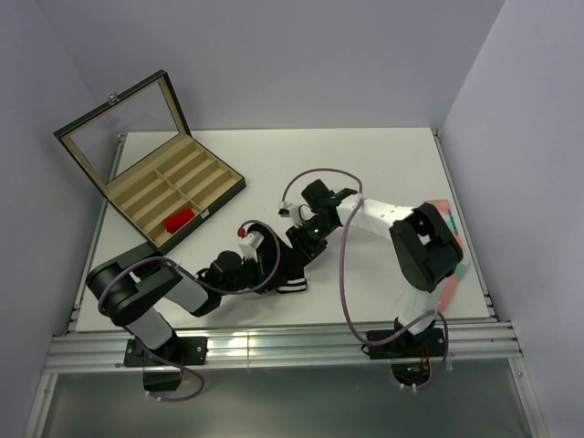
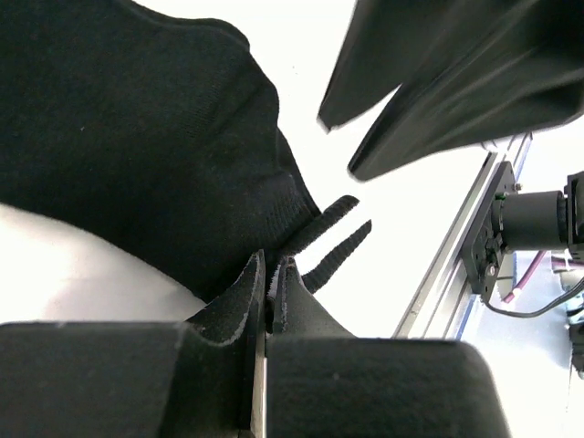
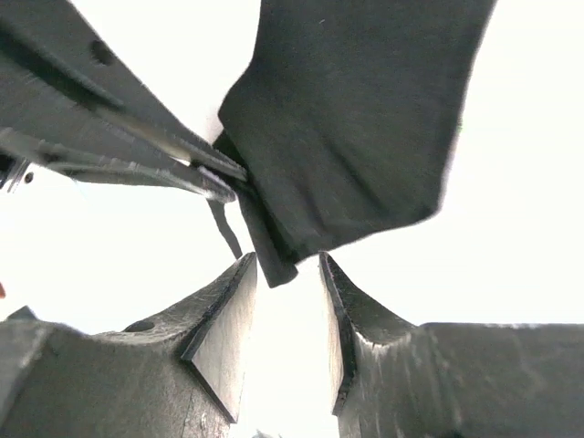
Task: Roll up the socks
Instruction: Roll the sock at the center of the board.
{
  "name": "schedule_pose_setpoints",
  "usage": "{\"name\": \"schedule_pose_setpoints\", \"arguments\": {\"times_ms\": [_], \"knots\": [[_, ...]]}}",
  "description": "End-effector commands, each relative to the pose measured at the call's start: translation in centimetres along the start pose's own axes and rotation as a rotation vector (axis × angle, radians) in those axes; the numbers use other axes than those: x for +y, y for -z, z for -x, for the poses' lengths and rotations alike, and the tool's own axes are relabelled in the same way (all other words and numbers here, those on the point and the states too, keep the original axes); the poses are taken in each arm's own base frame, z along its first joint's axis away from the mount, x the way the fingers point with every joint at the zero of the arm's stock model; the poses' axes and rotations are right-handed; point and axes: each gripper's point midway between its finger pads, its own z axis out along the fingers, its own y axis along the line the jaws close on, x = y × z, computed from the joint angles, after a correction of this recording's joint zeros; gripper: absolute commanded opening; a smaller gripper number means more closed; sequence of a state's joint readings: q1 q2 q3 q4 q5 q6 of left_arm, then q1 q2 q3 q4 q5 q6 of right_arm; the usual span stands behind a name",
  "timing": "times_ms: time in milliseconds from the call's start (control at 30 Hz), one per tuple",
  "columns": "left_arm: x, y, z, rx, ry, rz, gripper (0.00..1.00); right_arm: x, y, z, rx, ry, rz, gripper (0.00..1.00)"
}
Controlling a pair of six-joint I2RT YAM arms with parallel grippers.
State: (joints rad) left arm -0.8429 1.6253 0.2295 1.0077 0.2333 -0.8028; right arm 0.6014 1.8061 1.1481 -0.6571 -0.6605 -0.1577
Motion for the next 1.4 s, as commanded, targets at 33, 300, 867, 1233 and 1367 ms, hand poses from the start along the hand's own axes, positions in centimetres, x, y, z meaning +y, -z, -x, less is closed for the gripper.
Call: {"name": "schedule_pose_setpoints", "arguments": {"times_ms": [33, 300, 867, 1233, 1367], "knots": [[3.1, 1.1, -2.3, 0.081, 0.075, 0.164, 0.00, -0.6, 2.9, 3.1, -0.193, 0.180, -0.072, 0.40], [3.6, 1.2, -2.2, 0.130, 0.155, 0.243, 0.00, 2.9, 5.5, 1.7, -0.366, 0.438, -0.023, 0.41], [5.5, 2.5, -2.0, 0.309, 0.394, 0.279, 0.00, 7.2, -0.9, -0.9, -0.219, 0.787, -0.094, 0.41], [6.1, 3.5, -2.2, 0.341, 0.444, 0.281, 0.00, 6.5, -3.7, 1.1, -0.206, 0.843, -0.183, 0.40], [6.0, 3.7, -2.3, 0.345, 0.448, 0.271, 0.00, 6.1, -4.5, 1.5, -0.194, 0.846, -0.212, 0.39]]}}
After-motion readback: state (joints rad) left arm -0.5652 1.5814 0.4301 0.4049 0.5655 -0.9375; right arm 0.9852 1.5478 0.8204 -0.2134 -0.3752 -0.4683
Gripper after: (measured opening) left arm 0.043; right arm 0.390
